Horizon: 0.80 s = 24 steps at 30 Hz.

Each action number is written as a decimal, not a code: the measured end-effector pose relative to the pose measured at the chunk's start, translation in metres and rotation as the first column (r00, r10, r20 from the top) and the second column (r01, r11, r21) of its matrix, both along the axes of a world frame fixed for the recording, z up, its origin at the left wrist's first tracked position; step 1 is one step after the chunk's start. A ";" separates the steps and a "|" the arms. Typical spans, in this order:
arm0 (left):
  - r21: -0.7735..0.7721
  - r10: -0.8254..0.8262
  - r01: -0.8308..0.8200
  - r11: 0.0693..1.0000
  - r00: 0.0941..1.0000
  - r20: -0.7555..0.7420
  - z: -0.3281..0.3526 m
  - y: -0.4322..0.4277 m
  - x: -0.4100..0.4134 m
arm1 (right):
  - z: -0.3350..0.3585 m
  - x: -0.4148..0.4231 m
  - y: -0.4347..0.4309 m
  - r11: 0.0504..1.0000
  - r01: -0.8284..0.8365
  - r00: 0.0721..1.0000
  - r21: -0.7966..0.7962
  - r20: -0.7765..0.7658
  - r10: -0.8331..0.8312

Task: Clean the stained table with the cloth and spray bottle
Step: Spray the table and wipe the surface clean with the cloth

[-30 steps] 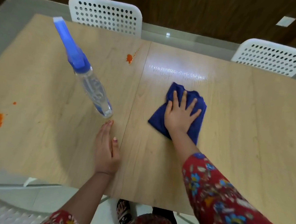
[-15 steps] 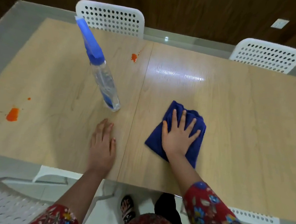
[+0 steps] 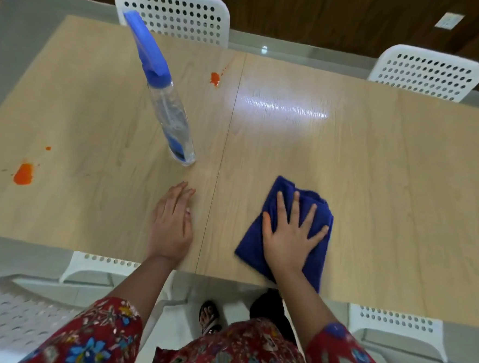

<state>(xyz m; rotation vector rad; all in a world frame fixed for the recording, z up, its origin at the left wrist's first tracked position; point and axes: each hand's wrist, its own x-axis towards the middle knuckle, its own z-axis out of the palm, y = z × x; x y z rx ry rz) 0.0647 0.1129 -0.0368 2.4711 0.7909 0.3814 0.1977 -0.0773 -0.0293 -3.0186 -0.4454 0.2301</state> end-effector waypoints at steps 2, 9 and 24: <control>0.005 -0.018 0.018 1.000 1.000 0.011 0.002 0.000 -0.001 | 0.001 0.001 0.041 0.999 0.013 0.999 0.030 -0.052 -0.012; 0.088 -0.202 0.199 0.976 0.979 0.022 0.009 -0.003 -0.006 | -0.004 -0.073 0.012 0.896 -0.433 0.901 0.101 0.018 0.434; 0.110 -0.519 0.515 0.850 0.855 0.003 0.028 -0.081 0.089 | 0.004 0.025 -0.076 0.970 -0.242 0.970 0.023 -0.020 0.242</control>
